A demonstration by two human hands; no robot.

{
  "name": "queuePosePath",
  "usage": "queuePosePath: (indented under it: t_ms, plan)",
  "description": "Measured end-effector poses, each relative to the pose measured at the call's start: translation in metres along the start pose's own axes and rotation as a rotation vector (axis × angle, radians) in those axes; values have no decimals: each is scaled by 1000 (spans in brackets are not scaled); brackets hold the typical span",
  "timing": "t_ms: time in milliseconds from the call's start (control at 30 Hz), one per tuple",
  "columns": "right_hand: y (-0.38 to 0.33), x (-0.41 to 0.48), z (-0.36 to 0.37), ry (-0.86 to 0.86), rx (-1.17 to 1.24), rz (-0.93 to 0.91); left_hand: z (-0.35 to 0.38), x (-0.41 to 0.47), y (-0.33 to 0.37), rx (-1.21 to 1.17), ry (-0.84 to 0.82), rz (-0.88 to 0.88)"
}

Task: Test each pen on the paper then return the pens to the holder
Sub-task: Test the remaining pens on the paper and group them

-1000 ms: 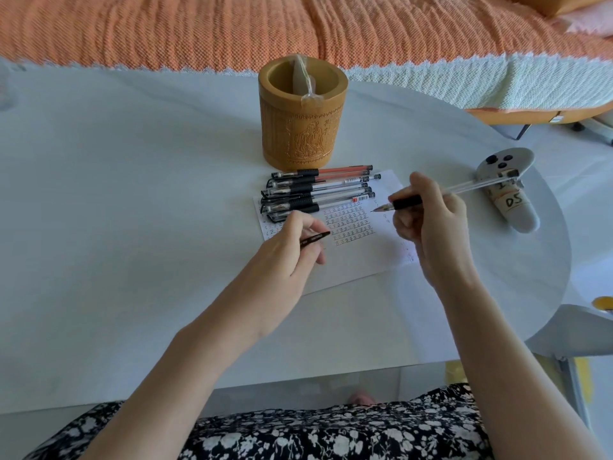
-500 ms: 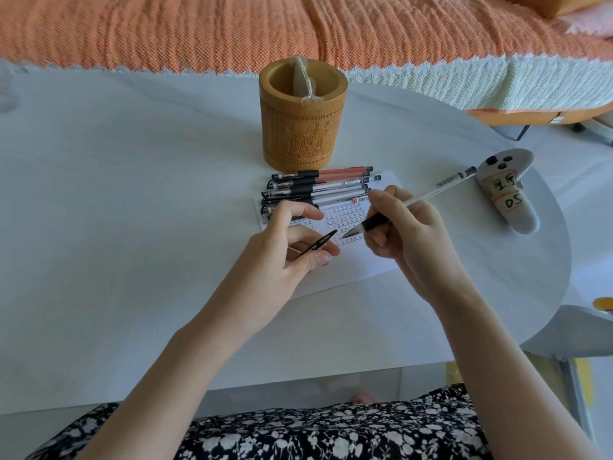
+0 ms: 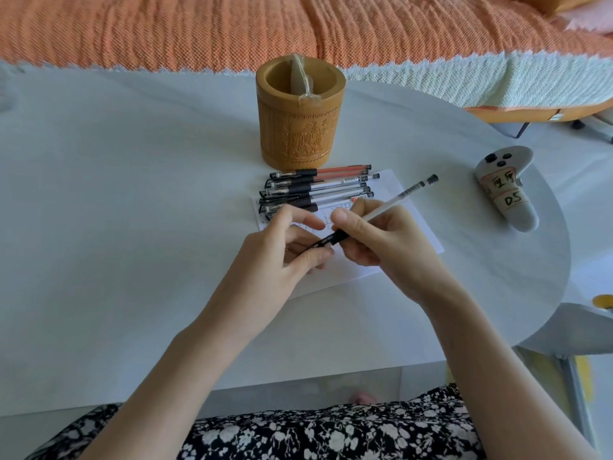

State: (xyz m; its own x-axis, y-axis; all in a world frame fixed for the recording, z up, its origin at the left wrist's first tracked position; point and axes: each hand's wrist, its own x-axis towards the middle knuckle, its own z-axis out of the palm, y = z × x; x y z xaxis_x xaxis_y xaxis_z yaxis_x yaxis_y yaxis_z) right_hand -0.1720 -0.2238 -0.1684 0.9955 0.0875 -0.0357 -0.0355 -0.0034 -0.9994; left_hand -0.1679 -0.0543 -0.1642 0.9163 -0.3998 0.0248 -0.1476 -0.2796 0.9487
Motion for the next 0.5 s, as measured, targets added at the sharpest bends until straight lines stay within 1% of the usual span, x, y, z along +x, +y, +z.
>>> queuePosePath:
  t_ms: [100, 200, 333, 500]
  plan:
    - [2, 1, -2, 7, 37, -37, -4, 2, -2, 28, 86, 5]
    - [1, 1, -1, -17, 86, -30, -6, 2, -1, 78, 141, 45]
    - [2, 2, 1, 12, 87, -27, -5, 1, 1, 110, 175, 90]
    - [4, 2, 5, 43, 91, -36, -3, 1, -1, 117, 190, 105]
